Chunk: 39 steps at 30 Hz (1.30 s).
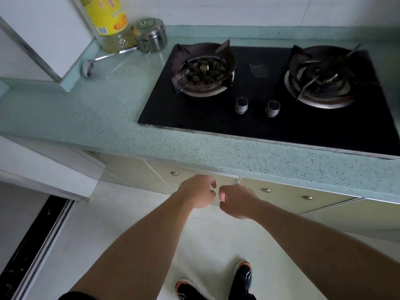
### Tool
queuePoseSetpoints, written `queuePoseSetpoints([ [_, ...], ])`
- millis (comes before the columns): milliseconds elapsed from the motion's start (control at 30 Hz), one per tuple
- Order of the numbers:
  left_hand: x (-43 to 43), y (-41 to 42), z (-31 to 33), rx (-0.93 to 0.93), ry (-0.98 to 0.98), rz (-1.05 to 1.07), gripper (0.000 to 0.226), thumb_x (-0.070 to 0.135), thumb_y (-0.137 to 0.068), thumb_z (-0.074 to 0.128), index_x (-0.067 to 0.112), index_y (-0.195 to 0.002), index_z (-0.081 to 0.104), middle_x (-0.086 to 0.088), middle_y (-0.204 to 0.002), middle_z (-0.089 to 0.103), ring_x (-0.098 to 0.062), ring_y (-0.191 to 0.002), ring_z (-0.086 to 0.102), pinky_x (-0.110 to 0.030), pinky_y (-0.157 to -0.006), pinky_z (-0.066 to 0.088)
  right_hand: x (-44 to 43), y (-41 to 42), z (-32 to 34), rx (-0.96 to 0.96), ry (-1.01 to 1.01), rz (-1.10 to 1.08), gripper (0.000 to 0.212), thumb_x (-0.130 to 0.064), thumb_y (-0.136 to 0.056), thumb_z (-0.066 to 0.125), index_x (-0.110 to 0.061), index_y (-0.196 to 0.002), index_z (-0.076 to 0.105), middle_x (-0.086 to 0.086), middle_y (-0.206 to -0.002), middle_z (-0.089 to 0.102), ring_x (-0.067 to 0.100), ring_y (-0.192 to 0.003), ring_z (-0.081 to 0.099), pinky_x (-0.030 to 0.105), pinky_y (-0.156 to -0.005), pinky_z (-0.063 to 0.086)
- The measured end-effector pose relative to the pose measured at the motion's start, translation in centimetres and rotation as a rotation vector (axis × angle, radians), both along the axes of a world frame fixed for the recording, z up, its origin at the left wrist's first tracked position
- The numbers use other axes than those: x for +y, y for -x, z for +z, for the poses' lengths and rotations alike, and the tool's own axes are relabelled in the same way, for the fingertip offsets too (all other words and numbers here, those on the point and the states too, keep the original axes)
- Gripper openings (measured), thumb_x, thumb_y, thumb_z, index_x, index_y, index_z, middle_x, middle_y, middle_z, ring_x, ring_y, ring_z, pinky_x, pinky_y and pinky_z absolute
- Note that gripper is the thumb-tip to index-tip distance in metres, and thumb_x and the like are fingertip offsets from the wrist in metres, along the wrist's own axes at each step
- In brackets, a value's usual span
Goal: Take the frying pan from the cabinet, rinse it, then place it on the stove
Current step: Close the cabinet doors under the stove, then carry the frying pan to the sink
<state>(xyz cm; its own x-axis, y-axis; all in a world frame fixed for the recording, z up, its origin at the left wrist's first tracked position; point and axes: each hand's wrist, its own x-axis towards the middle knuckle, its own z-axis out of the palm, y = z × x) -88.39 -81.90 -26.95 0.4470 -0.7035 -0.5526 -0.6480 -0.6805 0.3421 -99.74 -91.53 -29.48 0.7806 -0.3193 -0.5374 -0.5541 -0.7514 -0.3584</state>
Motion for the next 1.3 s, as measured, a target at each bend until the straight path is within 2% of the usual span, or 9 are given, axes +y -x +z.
queuePoseSetpoints([
  [67,-0.6,-0.7,1.9,-0.079,0.096,-0.022,0.023,0.023,-0.091,0.049,0.025,-0.108,0.064,0.005,-0.108,0.066,-0.016,-0.091,0.063,-0.033,-0.081,0.052,-0.4,-0.3,2.0,-0.034,-0.003,-0.019,0.018,-0.036,-0.089,0.05,-0.029,-0.102,0.061,-0.004,-0.108,0.067,0.021,-0.097,0.062,0.03,-0.075,0.048],
  [167,-1.7,-1.9,5.3,-0.187,0.209,-0.051,0.025,0.022,-0.09,0.049,0.025,-0.11,0.064,0.004,-0.107,0.067,-0.018,-0.096,0.062,-0.03,-0.079,0.05,-1.3,-0.6,5.4,-0.103,0.019,-0.165,0.017,-0.036,-0.088,0.05,-0.032,-0.102,0.059,-0.006,-0.103,0.067,0.019,-0.092,0.063,0.031,-0.076,0.052],
  [333,-3.4,-2.9,10.3,-0.218,0.277,-0.174,0.04,0.027,-0.089,0.053,0.028,-0.129,0.053,0.004,-0.127,0.057,-0.02,-0.114,0.055,-0.036,-0.09,0.049,-2.4,1.2,11.6,-0.25,0.136,-0.442,0.045,-0.032,-0.089,0.054,-0.024,-0.132,0.048,-0.003,-0.13,0.053,0.02,-0.111,0.057,0.035,-0.09,0.05],
  [467,-4.0,-1.3,12.9,-0.252,0.351,-0.338,0.047,0.033,-0.089,0.052,0.028,-0.135,0.048,0.004,-0.134,0.052,-0.021,-0.12,0.051,-0.04,-0.095,0.047,-1.7,4.7,15.5,-0.293,0.27,-0.631,0.051,-0.031,-0.088,0.055,-0.02,-0.137,0.043,-0.001,-0.136,0.047,0.021,-0.111,0.056,0.035,-0.085,0.052],
  [633,-4.2,2.3,15.8,-0.274,0.42,-0.527,0.051,0.034,-0.092,0.05,0.026,-0.141,0.041,0.003,-0.142,0.045,-0.022,-0.127,0.044,-0.038,-0.1,0.042,0.4,10.1,19.3,-0.302,0.38,-0.833,0.056,-0.032,-0.087,0.056,-0.018,-0.139,0.041,0.0,-0.139,0.046,0.022,-0.117,0.053,0.038,-0.092,0.05],
  [833,-4.9,7.2,19.1,-0.246,0.505,-0.644,0.051,0.035,-0.091,0.049,0.028,-0.141,0.041,0.002,-0.142,0.045,-0.021,-0.127,0.045,-0.037,-0.098,0.043,2.6,16.4,22.6,-0.278,0.5,-0.92,0.052,-0.033,-0.086,0.056,-0.018,-0.134,0.044,0.002,-0.135,0.05,0.024,-0.115,0.055,0.04,-0.096,0.049],
  [967,-4.8,11.6,20.4,-0.241,0.534,-0.699,0.051,0.035,-0.091,0.049,0.027,-0.141,0.041,0.002,-0.141,0.045,-0.022,-0.125,0.045,-0.037,-0.097,0.043,3.4,20.8,23.6,-0.27,0.556,-0.936,0.054,-0.033,-0.087,0.056,-0.018,-0.138,0.042,0.002,-0.135,0.051,0.023,-0.116,0.055,0.035,-0.095,0.048],
  [1200,-4.9,20.7,20.5,-0.252,0.511,-0.698,0.05,0.036,-0.09,0.049,0.028,-0.139,0.043,0.003,-0.141,0.045,-0.021,-0.124,0.047,-0.035,-0.094,0.045,3.7,29.7,23.3,-0.271,0.531,-0.951,0.056,-0.035,-0.087,0.055,-0.021,-0.14,0.042,0.0,-0.138,0.05,0.022,-0.12,0.054,0.033,-0.094,0.047],
  [1300,-4.8,25.5,20.2,-0.248,0.503,-0.679,0.049,0.035,-0.09,0.05,0.028,-0.138,0.044,0.005,-0.143,0.044,-0.02,-0.127,0.046,-0.035,-0.098,0.044,3.2,34.3,22.9,-0.31,0.508,-0.964,0.056,-0.036,-0.087,0.056,-0.019,-0.138,0.044,0.001,-0.137,0.051,0.022,-0.121,0.054,0.033,-0.093,0.048],
])
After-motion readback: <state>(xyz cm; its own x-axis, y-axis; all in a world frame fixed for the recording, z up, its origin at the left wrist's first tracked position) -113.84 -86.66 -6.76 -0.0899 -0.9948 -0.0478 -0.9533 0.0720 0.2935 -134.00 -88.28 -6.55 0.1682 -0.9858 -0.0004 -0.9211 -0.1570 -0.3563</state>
